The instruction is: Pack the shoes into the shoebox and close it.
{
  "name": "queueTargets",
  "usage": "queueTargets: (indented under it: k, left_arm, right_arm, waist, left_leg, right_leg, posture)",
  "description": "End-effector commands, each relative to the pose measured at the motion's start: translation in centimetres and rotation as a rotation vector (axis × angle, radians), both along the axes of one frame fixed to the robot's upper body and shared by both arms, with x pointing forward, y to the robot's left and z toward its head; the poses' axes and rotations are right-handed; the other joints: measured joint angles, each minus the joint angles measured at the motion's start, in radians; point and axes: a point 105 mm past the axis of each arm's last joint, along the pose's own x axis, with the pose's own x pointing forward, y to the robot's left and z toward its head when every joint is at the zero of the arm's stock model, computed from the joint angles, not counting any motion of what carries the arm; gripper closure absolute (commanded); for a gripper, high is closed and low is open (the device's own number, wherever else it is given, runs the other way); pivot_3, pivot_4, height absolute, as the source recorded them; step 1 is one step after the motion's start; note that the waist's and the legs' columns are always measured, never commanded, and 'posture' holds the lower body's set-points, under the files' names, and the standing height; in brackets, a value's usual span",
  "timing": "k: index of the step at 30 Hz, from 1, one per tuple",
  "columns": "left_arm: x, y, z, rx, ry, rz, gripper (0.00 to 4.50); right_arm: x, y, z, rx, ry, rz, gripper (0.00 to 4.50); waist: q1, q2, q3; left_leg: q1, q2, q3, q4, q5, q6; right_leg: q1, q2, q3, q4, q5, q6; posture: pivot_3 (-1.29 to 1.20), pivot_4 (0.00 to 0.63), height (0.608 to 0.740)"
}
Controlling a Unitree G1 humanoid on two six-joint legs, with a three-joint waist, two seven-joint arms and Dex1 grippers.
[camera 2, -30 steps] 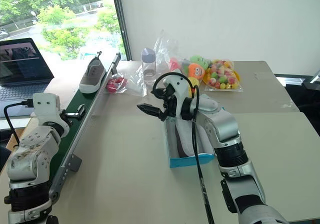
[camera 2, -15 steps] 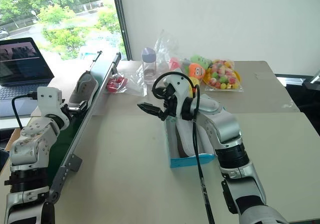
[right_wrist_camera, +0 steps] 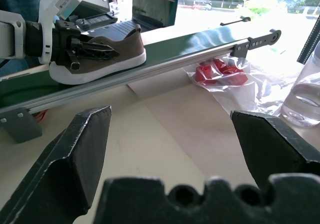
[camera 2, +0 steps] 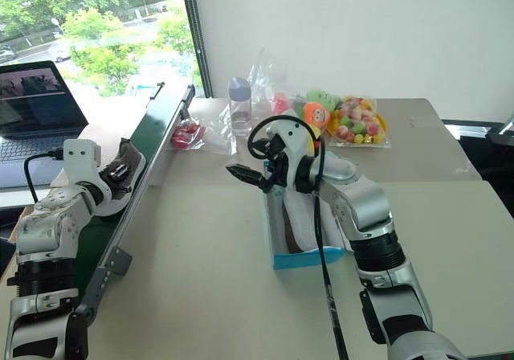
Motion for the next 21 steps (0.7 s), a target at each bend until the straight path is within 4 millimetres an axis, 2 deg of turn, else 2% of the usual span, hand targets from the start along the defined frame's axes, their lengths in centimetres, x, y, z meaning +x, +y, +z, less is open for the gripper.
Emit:
queueTargets:
  k: [1, 10, 15, 17, 21]
  left_arm:
    - [0.0, 0.0, 0.6, -0.029, -0.014, 0.02, 4.46]
    - [0.1, -2.3, 4.1, -0.058, -0.142, -0.032, 4.46]
    - [0.3, -4.1, 7.5, -0.032, -0.254, -0.083, 4.46]
    - [0.3, -4.6, 8.1, -0.024, -0.274, -0.095, 4.46]
    - [0.5, -7.6, 10.7, -0.044, -0.354, -0.196, 4.46]
  right_arm:
    - [-0.2, -0.3, 1.6, 0.013, -0.065, -0.008, 0.0]
    - [-0.1, -0.3, 1.7, 0.013, -0.067, -0.008, 0.0]
    - [-0.1, -0.3, 1.6, 0.013, -0.063, -0.008, 0.0]
    - [-0.1, -0.2, 1.6, 0.012, -0.063, -0.008, 0.0]
    - [0.0, -0.2, 1.9, 0.045, -0.049, -0.012, 0.0]
  waist:
    - [-0.001, 0.0, 0.0]
    - [0.007, 0.0, 0.0]
    - [0.006, 0.0, 0.0]
    - [0.006, 0.0, 0.0]
    - [0.005, 0.0, 0.0]
  left_leg:
    - [0.0, 0.0, 0.0, 0.0, -0.001, -0.002]
    - [-0.001, 0.0, 0.0, 0.0, -0.002, -0.004]
    - [-0.002, 0.0, -0.001, 0.0, -0.001, -0.003]
    - [-0.002, 0.0, -0.001, 0.0, -0.001, -0.001]
    - [-0.002, 0.0, 0.0, 0.0, 0.001, 0.002]
  right_leg:
    - [0.0, 0.0, 0.0, 0.0, 0.0, 0.0]
    - [0.0, 0.0, -0.001, 0.0, 0.0, 0.0]
    - [0.0, 0.0, -0.001, -0.001, 0.0, 0.0]
    - [0.0, 0.0, -0.001, -0.001, 0.0, 0.0]
    - [0.0, 0.001, 0.0, -0.001, 0.0, 0.0]
  posture:
    - [0.0, 0.15, 0.74]
    - [0.0, 0.15, 0.74]
    - [0.0, 0.15, 0.74]
    - [0.0, 0.15, 0.74]
    - [0.0, 0.15, 0.74]
